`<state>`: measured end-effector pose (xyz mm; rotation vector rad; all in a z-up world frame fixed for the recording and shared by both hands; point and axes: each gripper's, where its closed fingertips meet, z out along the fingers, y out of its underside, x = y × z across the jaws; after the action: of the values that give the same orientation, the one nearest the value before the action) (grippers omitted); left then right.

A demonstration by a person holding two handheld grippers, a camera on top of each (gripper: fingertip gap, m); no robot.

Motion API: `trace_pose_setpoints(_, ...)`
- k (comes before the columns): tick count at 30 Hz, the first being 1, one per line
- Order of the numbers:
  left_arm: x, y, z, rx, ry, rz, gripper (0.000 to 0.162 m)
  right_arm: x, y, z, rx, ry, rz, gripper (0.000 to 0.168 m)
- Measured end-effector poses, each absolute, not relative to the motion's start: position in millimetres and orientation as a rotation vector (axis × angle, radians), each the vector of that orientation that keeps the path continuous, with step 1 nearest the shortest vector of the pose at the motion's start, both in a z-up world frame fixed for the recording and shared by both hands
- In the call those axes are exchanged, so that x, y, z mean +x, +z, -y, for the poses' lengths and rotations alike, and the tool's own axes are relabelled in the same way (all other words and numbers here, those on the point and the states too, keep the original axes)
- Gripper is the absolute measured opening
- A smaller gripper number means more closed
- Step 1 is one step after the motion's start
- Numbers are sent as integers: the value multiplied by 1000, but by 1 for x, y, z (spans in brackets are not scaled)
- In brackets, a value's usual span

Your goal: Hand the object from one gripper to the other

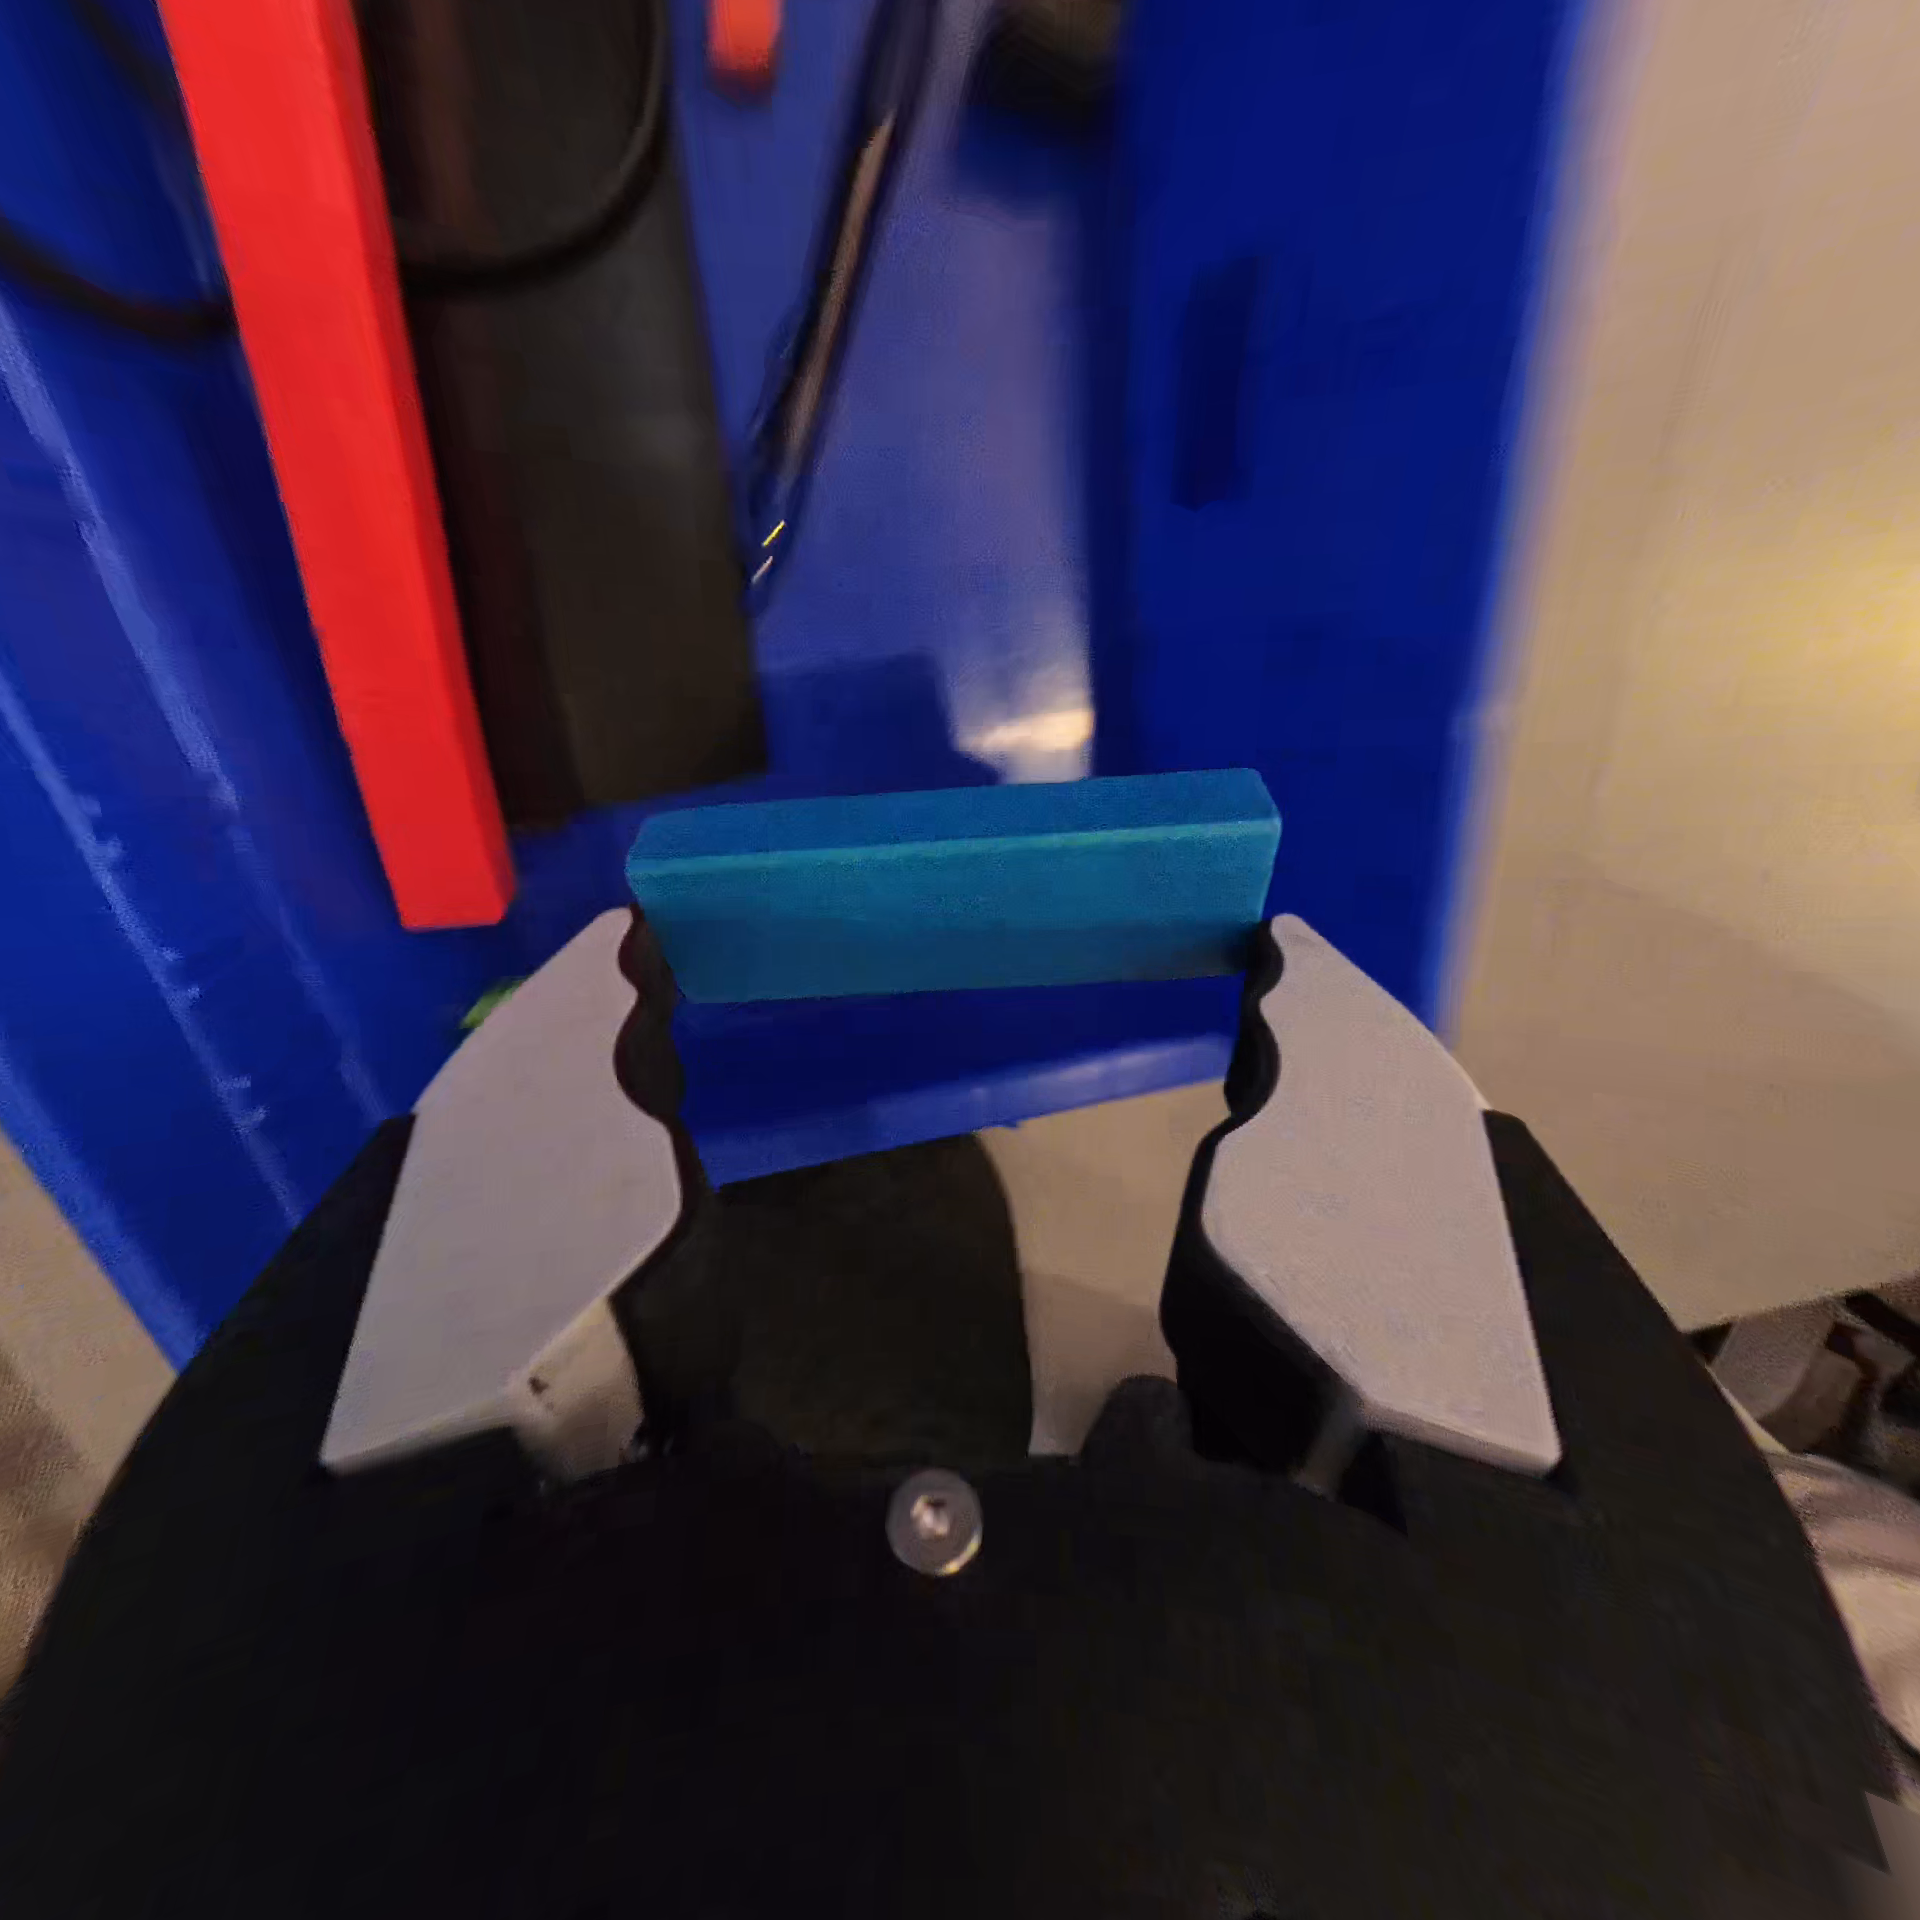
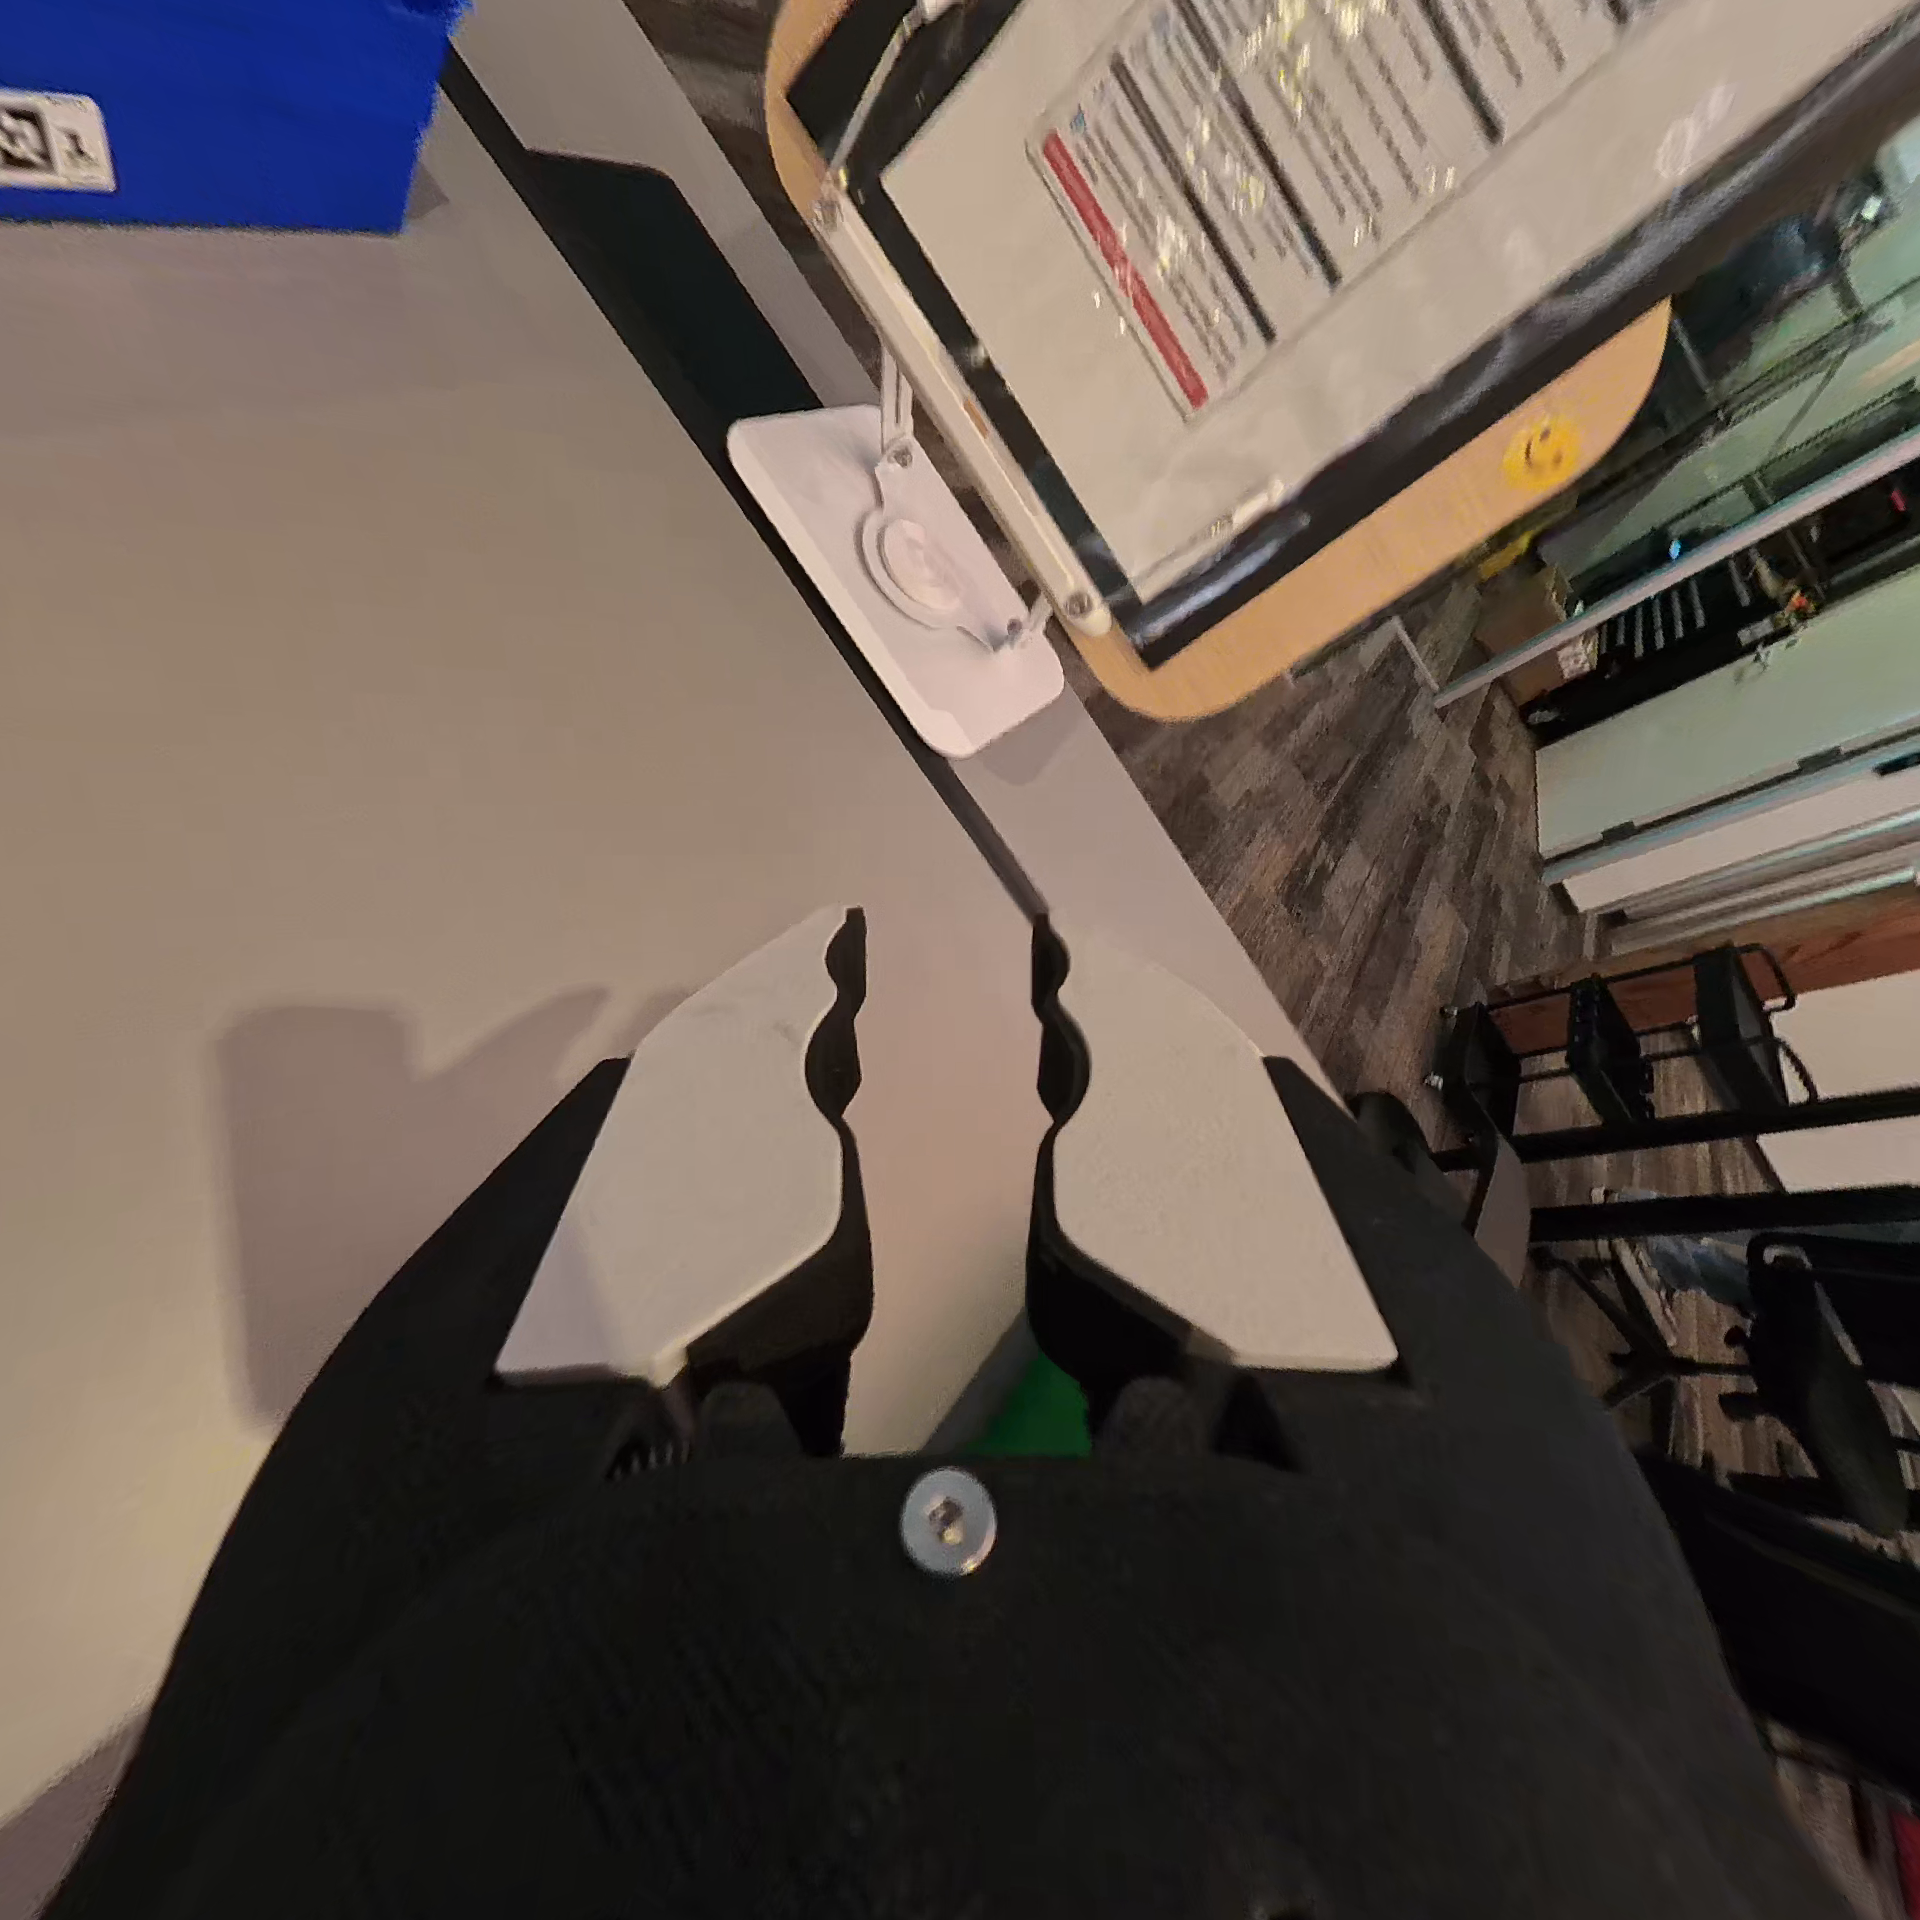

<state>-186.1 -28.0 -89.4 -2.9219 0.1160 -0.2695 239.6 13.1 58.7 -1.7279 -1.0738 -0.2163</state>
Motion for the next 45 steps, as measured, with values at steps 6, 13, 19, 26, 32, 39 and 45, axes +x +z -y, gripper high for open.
trace_pose_setpoints(6,-57,44,47,-2177,-940,-727,104,141,86,22,-1201,-50,1260,48)
trace_pose_setpoints(13,50,90,114,-1824,-1424,-1209,104,47,97,99,-771,201,1290,66)
trace_pose_setpoints(19,83,79,123,-1839,-1512,-1314,104,45,106,109,-744,268,1225,35)
trace_pose_setpoints(26,88,93,105,-1719,-1442,-1220,95,62,120,97,-871,474,1148,34)
trace_pose_setpoints(32,71,131,73,-1381,-910,-1016,100,111,160,69,-1097,1379,712,34)
trace_pose_setpoints(39,86,145,67,-1093,-248,-967,95,154,158,24,-1000,2269,150,35)
trace_pose_setpoints(45,114,131,55,-986,42,-960,76,125,131,16,-914,2570,-119,34)
